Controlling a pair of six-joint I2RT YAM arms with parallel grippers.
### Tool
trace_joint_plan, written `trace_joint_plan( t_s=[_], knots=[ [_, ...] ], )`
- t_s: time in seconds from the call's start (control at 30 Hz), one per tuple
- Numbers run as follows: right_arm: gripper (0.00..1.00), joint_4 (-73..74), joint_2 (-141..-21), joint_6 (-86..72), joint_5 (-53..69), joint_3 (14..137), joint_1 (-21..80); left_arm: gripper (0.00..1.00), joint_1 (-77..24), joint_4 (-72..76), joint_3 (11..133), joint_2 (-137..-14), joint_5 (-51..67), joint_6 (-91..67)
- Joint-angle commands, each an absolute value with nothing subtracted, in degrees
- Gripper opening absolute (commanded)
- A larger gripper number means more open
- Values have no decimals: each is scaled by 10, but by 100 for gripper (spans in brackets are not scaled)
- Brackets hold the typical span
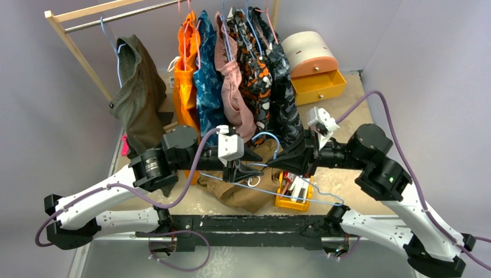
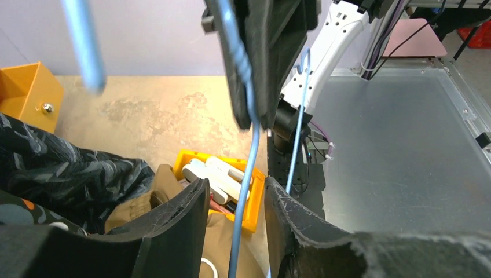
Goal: Place the shorts on the hanger
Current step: Hang the shorts on the hanger.
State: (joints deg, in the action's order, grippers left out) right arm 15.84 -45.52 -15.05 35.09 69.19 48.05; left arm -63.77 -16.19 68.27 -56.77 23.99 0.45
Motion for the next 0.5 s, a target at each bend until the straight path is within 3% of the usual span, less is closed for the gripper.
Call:
trace_joint_plan(
  t_s=[0.0, 0.13, 0.3, 0.47],
  knots=[
    [0, 101, -427, -141, 357, 681, 482, 39, -637, -141, 665, -541, 233, -10],
    [0, 85, -423, -149, 374, 669, 482, 36, -637, -140, 658, -538, 228, -11],
    [0, 93, -432, -156, 379, 671, 482, 0, -637, -139, 667, -546, 210, -12],
    [2, 158, -447, -145, 365, 701, 482, 0, -637, -128, 669, -546, 210, -15]
  ],
)
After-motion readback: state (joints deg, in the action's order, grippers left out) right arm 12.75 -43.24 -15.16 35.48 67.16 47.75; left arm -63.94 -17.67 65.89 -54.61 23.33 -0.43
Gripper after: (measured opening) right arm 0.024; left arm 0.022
